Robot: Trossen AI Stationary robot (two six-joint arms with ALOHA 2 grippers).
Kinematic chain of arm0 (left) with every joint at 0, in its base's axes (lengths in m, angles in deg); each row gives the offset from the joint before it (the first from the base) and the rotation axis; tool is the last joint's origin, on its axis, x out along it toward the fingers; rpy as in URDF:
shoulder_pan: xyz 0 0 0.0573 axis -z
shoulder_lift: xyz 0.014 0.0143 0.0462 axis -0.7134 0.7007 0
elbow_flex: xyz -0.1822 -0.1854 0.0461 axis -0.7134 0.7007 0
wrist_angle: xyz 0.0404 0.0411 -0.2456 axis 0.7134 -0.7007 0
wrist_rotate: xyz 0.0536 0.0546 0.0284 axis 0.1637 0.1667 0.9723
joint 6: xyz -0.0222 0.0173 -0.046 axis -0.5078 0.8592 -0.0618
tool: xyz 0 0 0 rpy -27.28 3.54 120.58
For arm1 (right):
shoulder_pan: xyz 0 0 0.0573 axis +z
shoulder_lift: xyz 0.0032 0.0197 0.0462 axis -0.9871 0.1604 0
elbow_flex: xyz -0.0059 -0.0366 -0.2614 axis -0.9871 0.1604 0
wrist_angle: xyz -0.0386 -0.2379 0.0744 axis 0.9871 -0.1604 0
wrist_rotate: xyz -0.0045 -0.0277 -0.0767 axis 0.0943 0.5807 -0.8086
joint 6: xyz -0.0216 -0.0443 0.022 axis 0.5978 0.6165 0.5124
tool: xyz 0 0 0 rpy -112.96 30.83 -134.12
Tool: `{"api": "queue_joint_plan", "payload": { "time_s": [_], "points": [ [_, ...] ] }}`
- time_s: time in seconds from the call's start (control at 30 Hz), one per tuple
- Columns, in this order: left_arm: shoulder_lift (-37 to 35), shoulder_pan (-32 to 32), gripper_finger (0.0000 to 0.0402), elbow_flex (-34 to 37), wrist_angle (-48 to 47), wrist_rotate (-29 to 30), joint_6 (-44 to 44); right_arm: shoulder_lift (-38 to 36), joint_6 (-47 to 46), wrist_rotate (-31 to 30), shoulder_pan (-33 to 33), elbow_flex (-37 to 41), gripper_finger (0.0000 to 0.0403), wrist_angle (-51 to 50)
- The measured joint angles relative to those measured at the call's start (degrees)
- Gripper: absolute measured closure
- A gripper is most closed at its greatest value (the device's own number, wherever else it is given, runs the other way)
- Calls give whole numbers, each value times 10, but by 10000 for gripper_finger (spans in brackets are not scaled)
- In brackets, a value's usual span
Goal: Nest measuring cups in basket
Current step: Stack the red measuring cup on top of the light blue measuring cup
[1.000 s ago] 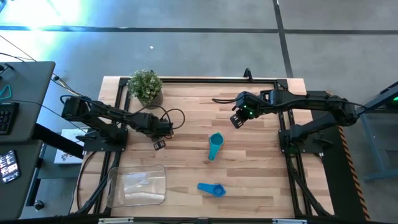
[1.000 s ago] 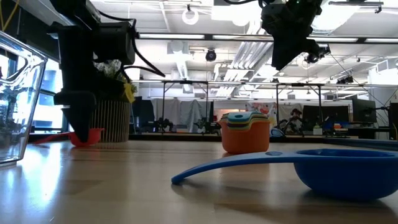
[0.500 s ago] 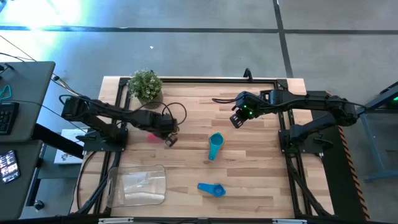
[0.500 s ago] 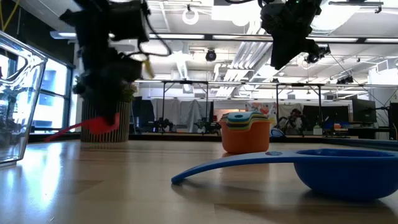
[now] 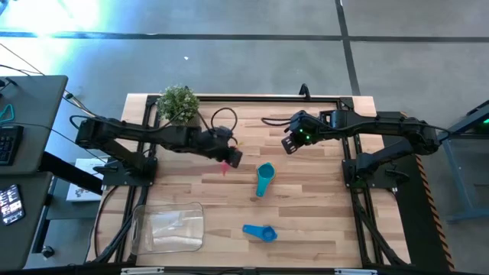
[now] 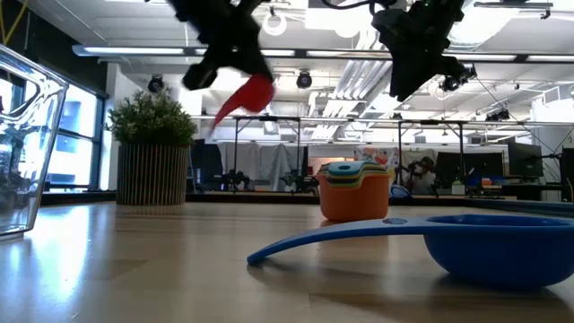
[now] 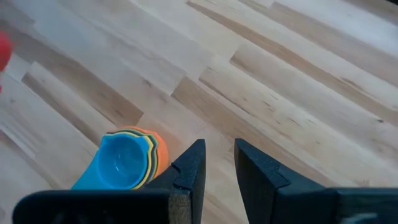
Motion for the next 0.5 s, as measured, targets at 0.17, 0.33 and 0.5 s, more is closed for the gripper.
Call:
{"api": "queue_joint_plan", "payload": {
  "time_s": [0.17, 0.33, 0.5],
  "points": [
    [0, 0, 396, -6, 43, -3, -17, 0, -27, -19, 0, 0, 324, -4],
    [0, 7, 396, -6, 86, -8, -33, 0, -68, -52, 0, 0, 324, -11],
    [0, 20, 396, -6, 120, -9, -41, 0, -87, -56, -8, 0, 324, -15]
  ]
}}
